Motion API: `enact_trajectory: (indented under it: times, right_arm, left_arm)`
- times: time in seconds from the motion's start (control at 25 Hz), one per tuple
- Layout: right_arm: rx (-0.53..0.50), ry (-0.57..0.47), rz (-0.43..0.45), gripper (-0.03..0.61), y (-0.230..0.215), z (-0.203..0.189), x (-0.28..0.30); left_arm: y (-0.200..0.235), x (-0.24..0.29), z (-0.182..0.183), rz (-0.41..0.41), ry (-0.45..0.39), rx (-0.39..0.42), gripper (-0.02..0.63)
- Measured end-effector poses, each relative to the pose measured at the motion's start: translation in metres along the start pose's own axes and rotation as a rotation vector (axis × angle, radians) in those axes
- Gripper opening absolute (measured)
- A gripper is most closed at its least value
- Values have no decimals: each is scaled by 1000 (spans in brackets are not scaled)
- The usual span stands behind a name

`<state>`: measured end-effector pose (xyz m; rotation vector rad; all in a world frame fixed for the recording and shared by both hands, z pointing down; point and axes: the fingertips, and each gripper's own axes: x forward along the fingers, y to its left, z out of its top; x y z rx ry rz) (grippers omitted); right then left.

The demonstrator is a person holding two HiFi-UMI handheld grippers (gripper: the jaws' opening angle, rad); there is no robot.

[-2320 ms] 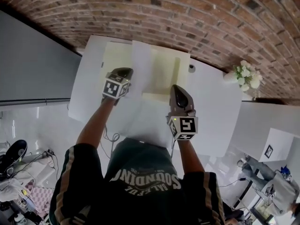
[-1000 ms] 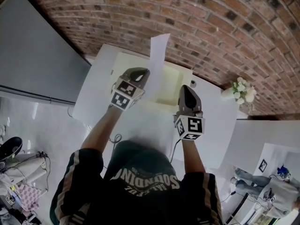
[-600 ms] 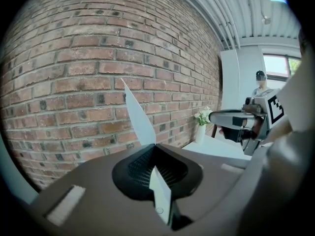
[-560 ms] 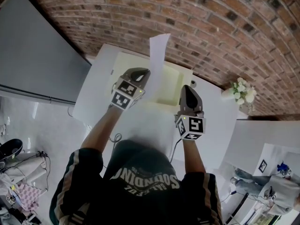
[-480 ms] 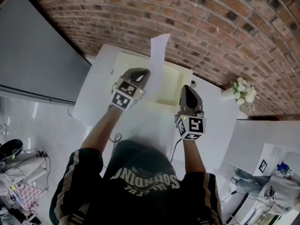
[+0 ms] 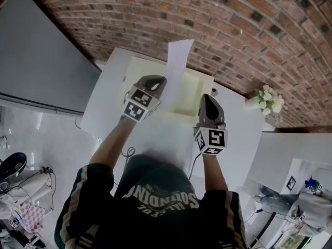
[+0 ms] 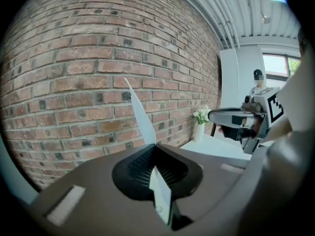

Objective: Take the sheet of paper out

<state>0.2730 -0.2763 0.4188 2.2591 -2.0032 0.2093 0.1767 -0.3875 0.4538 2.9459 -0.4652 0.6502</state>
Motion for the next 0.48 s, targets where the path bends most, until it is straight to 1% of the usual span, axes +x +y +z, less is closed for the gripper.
enact_trajectory:
  times: [0.28, 0.48]
  right_arm:
    - [-15, 3, -5, -2, 3, -1, 1]
    - [-5, 10, 2, -3, 3, -6, -3]
  left_arm:
    - [2, 0, -6, -5, 3, -1, 11]
    - [-2, -1, -14, -2, 25, -4, 11]
